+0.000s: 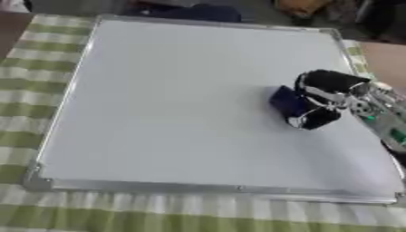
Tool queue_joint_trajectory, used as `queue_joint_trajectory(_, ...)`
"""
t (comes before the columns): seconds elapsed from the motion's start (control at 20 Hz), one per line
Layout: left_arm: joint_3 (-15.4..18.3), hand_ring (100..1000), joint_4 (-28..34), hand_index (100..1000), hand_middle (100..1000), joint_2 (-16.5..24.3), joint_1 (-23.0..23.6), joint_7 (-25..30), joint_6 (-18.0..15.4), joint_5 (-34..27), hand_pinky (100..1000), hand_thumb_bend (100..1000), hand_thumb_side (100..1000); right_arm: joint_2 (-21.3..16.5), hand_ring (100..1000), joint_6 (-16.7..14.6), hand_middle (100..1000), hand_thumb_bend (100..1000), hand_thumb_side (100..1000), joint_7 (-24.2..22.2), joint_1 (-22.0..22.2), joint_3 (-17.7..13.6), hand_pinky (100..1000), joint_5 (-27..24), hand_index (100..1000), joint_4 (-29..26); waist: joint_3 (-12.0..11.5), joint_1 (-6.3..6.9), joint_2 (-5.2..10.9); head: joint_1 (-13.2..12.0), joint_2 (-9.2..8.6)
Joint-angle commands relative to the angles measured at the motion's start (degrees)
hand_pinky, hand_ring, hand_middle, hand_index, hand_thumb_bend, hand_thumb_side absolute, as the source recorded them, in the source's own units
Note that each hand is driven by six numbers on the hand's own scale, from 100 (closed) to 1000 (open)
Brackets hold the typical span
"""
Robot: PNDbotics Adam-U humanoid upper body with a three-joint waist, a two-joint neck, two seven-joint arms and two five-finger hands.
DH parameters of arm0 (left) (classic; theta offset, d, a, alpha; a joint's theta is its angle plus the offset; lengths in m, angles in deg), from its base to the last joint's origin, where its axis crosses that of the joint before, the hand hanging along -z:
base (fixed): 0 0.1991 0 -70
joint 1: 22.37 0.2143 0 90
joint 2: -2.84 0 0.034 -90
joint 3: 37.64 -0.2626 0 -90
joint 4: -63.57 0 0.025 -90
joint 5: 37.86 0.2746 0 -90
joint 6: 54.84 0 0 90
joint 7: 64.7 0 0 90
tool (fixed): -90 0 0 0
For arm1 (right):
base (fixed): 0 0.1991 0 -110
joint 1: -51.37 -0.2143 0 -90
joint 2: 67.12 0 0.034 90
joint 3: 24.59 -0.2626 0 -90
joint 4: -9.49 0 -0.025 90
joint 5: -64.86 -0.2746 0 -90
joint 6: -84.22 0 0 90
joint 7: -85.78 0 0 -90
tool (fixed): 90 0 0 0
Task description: Wipe the whiteboard clean with a brush.
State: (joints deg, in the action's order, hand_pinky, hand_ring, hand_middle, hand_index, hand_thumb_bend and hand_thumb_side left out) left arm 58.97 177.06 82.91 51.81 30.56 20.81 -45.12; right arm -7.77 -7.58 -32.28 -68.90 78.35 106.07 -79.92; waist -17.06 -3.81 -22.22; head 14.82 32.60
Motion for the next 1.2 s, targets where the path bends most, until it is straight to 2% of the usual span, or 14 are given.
queue_joint_trajectory(0.05, 0.03, 490, 1.10, 428, 491, 0.83, -0.63, 0.03, 0.13, -0.02, 504, 100, 1000, -0.91, 184, -0.18, 245, 100, 437, -1.55, -0.10, 0.64, 218, -1.41, 328, -2.43, -0.09, 0.15, 1.27, 0.20, -0.28)
queue_joint_trajectory(0.4, 0.04, 490, 1.10, 427, 490, 0.84, -0.55, 0.07, 0.13, 0.04, 503, 100, 1000, -0.86, 179, 0.40, 239, 100, 434, -3.77, 0.18, 0.97, 215, -3.71, 325, -4.74, -0.14, 0.17, 1.19, 0.18, -0.31)
queue_joint_trajectory(0.65, 0.06, 490, 1.10, 427, 490, 0.83, -0.50, 0.10, 0.09, 0.14, 503, 100, 1000, -1.12, 179, 1.22, 241, 100, 434, -2.95, 0.39, 0.40, 215, -2.61, 326, -4.71, -0.24, 0.23, 1.06, 0.11, -0.43)
queue_joint_trajectory(0.9, 0.09, 489, 1.10, 426, 490, 0.82, -0.46, 0.11, -0.01, 0.25, 503, 100, 1000, -1.09, 183, 1.94, 247, 100, 436, 0.48, 0.63, -1.01, 218, 1.60, 329, -0.85, -0.50, 0.26, 0.87, 0.06, -0.71)
queue_joint_trajectory(1.2, 0.14, 488, 1.10, 425, 490, 0.84, -0.40, 0.08, -0.24, 0.39, 502, 100, 1000, -0.42, 186, 2.72, 251, 100, 430, 4.34, 0.39, -3.07, 222, 5.04, 331, 6.83, -0.83, 0.45, 0.48, 0.07, -0.88)
